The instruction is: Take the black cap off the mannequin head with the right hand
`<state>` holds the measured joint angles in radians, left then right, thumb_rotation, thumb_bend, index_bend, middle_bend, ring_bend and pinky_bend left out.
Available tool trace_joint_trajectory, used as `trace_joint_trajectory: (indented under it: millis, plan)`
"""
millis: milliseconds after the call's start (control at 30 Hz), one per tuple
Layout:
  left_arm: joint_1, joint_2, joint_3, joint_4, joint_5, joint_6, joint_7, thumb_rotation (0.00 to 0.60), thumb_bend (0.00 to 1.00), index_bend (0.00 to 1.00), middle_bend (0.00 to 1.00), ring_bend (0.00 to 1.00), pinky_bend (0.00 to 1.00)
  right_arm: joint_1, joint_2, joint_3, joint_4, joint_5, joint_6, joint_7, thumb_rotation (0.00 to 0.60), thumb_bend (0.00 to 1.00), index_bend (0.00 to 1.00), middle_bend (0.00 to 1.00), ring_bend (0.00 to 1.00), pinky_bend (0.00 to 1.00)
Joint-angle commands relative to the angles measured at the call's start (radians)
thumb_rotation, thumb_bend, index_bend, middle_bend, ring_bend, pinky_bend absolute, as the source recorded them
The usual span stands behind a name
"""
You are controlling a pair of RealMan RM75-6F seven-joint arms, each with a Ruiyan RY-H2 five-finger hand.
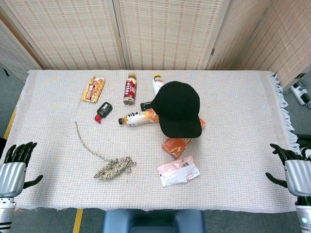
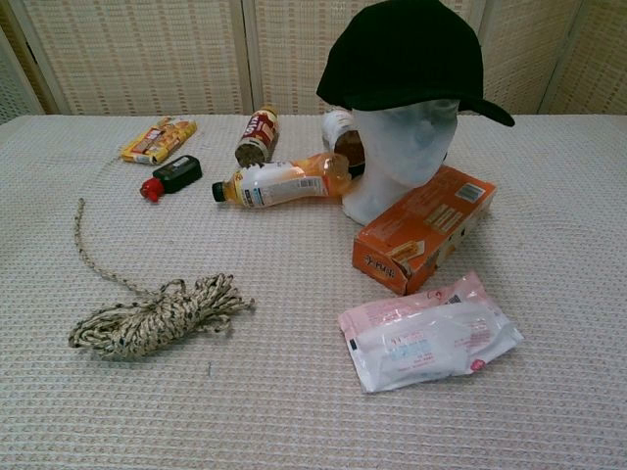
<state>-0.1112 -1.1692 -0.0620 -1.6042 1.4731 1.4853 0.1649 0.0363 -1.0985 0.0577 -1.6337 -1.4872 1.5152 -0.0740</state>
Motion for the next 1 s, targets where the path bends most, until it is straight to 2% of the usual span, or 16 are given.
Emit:
trace_joint_trajectory:
  millis: [33, 400, 567, 633, 800, 1000]
  plan:
    - [-0.002, -0.009, -0.002, 0.008, 0.008, 0.008, -0.005, 0.600, 0.06, 0.13, 0.15, 0.13, 0.10, -0.001, -0.008, -0.002, 0.008, -0.007, 0.003, 0.008, 0.600, 0.00, 0.20, 0.35, 0.33, 0.44]
    - [0.004, -0.013, 0.001, 0.015, 0.013, 0.018, -0.017, 0.600, 0.06, 0.13, 0.15, 0.14, 0.10, -0.012, -0.006, -0.012, 0.009, -0.020, 0.011, 0.018, 0.600, 0.00, 0.21, 0.36, 0.34, 0.44]
    - [-0.003, -0.004, 0.008, 0.007, 0.009, -0.006, -0.010, 0.600, 0.06, 0.13, 0.15, 0.14, 0.10, 0.011, 0.016, -0.022, -0.015, -0.034, -0.036, -0.007, 0.600, 0.00, 0.25, 0.41, 0.39, 0.44]
    - [-0.005, -0.002, 0.009, 0.003, 0.009, -0.011, -0.008, 0.600, 0.06, 0.13, 0.15, 0.14, 0.10, 0.027, 0.023, -0.019, -0.027, -0.047, -0.048, -0.022, 0.600, 0.00, 0.28, 0.46, 0.45, 0.50]
    - [-0.005, 0.000, 0.010, 0.000, 0.004, -0.014, -0.007, 0.600, 0.06, 0.13, 0.15, 0.14, 0.10, 0.070, 0.022, 0.000, -0.038, -0.078, -0.071, -0.043, 0.600, 0.00, 0.32, 0.61, 0.62, 0.74]
    - [-0.007, 0.004, 0.010, -0.004, 0.005, -0.018, -0.008, 0.600, 0.06, 0.13, 0.15, 0.14, 0.10, 0.151, -0.020, 0.043, -0.029, -0.113, -0.111, -0.067, 0.600, 0.00, 0.37, 0.79, 0.83, 0.96]
